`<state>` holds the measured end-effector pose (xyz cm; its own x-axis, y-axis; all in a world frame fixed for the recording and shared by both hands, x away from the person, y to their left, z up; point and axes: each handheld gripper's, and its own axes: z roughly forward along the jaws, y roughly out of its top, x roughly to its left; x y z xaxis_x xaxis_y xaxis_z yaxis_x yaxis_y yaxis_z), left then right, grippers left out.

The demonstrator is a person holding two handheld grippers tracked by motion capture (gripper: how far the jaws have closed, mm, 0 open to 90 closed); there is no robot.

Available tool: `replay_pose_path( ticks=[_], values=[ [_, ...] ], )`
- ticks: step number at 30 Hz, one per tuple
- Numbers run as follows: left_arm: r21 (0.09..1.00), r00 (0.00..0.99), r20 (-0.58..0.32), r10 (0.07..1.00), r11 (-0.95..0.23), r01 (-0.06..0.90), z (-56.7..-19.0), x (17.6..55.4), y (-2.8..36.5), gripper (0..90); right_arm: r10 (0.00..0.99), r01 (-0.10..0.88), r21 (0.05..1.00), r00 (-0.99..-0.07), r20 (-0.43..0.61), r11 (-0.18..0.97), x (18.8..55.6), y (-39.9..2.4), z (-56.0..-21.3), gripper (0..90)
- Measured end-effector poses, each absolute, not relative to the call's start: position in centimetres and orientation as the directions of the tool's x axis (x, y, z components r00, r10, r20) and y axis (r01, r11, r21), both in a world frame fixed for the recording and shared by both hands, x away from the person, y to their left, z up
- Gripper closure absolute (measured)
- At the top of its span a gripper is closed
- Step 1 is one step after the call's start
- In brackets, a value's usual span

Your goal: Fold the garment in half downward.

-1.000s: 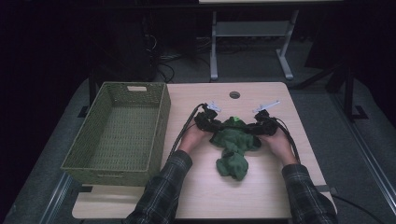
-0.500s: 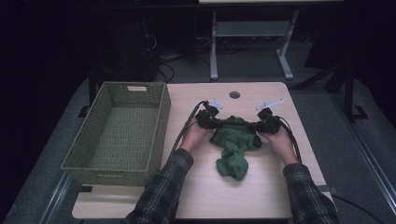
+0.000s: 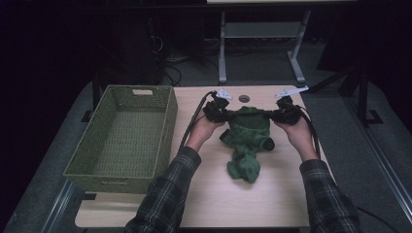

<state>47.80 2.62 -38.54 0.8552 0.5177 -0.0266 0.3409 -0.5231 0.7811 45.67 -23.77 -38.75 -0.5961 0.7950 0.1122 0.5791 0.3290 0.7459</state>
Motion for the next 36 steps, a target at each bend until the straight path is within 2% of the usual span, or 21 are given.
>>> replay_pose_path(
  ticks=[5, 9, 26, 29, 36],
  values=[
    [0.801, 0.855, -0.006, 0.519, -0.509, 0.315, -36.6, 47.3, 2.8, 85.2, 0.797, 0.557, 0.761, -0.598, 0.089, 0.333, 46.1, -23.7, -36.5, 88.5],
    [0.802, 0.856, -0.013, 0.517, -0.506, 0.318, -36.2, 46.3, 3.2, 85.2, 0.785, 0.539, 0.771, -0.614, 0.085, 0.338, 45.2, -23.4, -36.1, 88.6],
    [0.82, 0.885, -0.042, 0.463, -0.49, 0.296, -36.8, 40.9, 3.9, 85.2, 0.72, 0.464, 0.804, -0.691, 0.066, 0.372, 38.9, -23.3, -37.1, 88.3],
    [0.818, 0.891, -0.015, 0.454, -0.507, 0.272, -37.4, 40.1, 3.8, 85.2, 0.709, 0.466, 0.804, -0.701, 0.082, 0.368, 37.8, -23.3, -37.5, 88.0],
    [0.815, 0.906, -0.051, 0.419, -0.508, 0.281, -39.0, 38.7, 4.0, 85.2, 0.702, 0.467, 0.815, -0.703, 0.108, 0.343, 35.8, -23.7, -39.3, 88.0]
  ],
)
